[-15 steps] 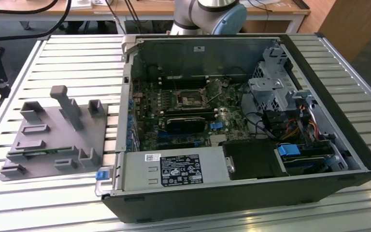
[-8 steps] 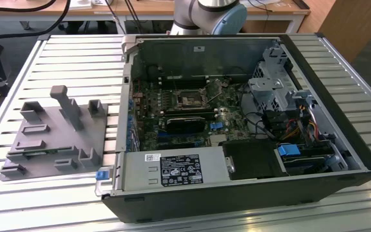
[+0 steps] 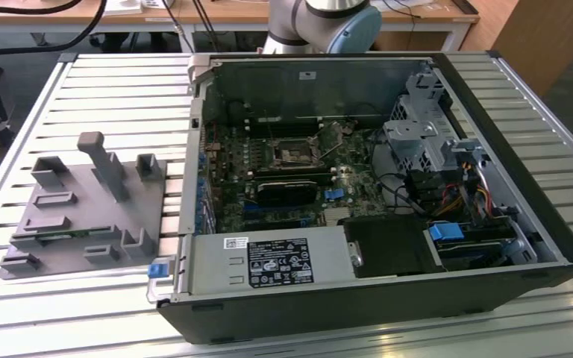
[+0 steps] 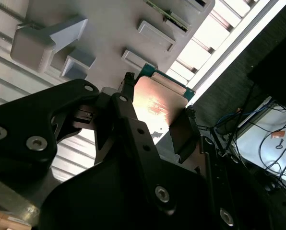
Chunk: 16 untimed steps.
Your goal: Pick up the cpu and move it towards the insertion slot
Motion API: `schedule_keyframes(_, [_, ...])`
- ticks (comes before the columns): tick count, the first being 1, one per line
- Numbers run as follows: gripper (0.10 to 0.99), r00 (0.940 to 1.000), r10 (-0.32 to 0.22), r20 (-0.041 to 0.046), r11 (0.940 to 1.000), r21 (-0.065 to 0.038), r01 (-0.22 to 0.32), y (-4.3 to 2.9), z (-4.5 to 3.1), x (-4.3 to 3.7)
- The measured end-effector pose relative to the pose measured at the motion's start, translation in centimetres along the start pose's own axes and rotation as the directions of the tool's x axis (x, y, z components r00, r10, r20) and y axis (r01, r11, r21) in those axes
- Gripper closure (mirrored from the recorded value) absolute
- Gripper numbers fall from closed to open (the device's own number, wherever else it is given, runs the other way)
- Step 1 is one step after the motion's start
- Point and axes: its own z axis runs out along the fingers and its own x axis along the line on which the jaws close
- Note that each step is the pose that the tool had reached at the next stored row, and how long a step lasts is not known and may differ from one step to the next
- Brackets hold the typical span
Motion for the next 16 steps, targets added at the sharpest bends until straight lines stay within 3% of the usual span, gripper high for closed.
schedule_keyframes(16, [0.545, 1.0, 0.0, -0.0001, 1.0, 0.0, 0.0, 0.03, -0.78, 0.01])
